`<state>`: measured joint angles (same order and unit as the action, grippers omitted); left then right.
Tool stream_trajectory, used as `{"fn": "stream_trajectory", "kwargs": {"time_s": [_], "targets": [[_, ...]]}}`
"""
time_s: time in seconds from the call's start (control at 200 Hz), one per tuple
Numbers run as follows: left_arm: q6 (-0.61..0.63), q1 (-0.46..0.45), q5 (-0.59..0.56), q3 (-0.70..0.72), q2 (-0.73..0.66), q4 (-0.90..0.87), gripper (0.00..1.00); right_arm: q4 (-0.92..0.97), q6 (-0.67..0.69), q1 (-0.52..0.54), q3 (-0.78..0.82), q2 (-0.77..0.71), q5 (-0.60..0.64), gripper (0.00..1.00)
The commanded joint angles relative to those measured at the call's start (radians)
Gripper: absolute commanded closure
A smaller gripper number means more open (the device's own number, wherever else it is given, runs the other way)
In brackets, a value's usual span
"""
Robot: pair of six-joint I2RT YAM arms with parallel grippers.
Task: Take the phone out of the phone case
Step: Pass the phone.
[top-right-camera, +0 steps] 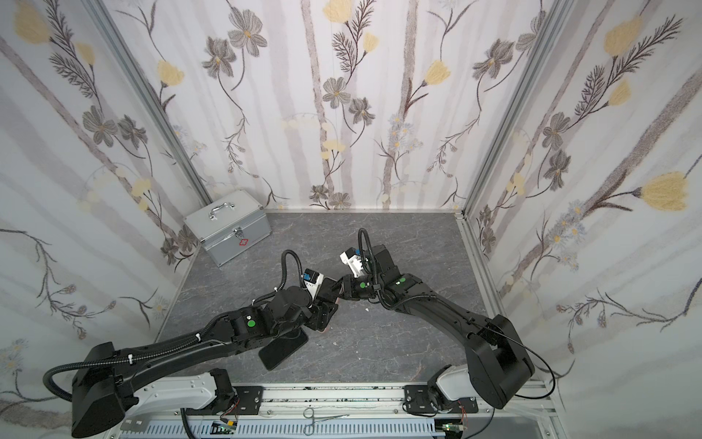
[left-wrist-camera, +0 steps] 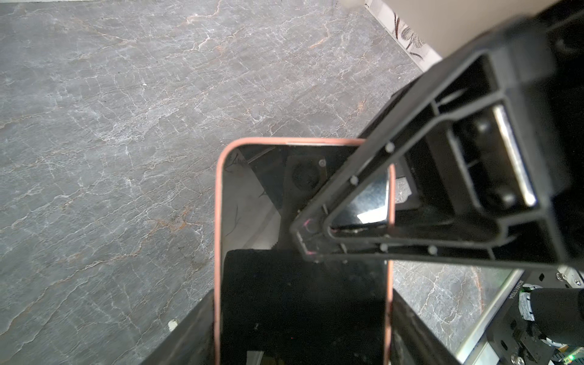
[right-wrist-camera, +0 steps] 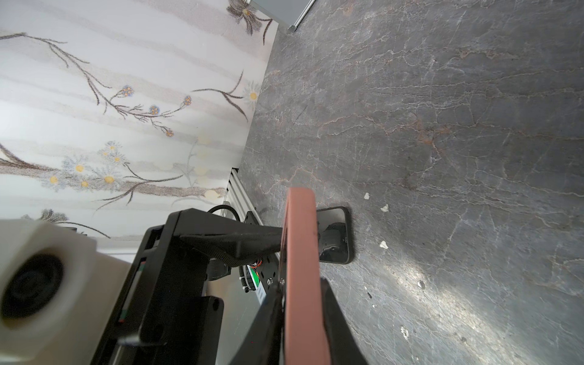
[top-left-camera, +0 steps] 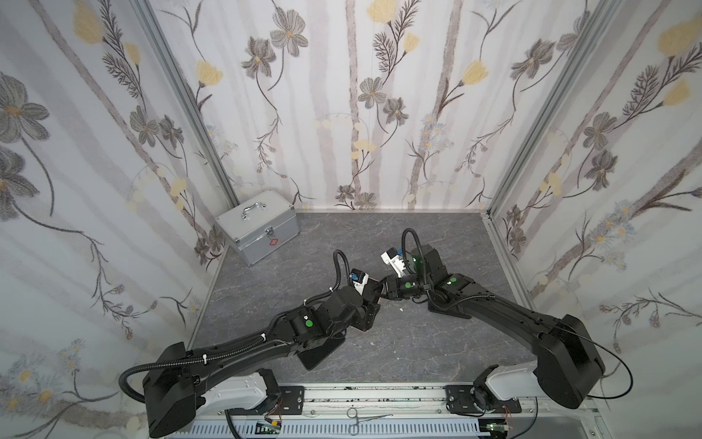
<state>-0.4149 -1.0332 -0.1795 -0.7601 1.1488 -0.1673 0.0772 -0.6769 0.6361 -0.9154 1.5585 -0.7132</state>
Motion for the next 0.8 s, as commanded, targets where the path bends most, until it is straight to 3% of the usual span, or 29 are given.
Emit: {"fn": "stream_trajectory", "kwargs": {"time_s": [0.0, 0.105, 0.215, 0.405, 0.794], "targets": [[0.002, -0.001, -0.027, 0.001, -0.013, 0.054, 0.55, -0.036, -0.004, 0.001, -0.004, -0.010, 0.014, 0.86], [-0.001, 0.000, -0.029, -0.005, -0.016, 0.054, 0.53, -0.044, -0.016, 0.002, -0.004, -0.024, 0.021, 0.93], [-0.020, 0.001, -0.037, -0.022, -0.018, 0.055, 0.42, -0.064, -0.024, 0.000, 0.002, -0.045, 0.035, 1.00], [-0.029, 0.004, -0.047, -0.085, -0.015, 0.058, 0.00, -0.071, -0.029, -0.015, 0.016, -0.108, 0.143, 1.00], [-0.165, 0.034, -0.167, -0.140, -0.024, 0.058, 0.00, -0.116, -0.010, -0.132, 0.130, -0.426, 0.522, 1.00]]}}
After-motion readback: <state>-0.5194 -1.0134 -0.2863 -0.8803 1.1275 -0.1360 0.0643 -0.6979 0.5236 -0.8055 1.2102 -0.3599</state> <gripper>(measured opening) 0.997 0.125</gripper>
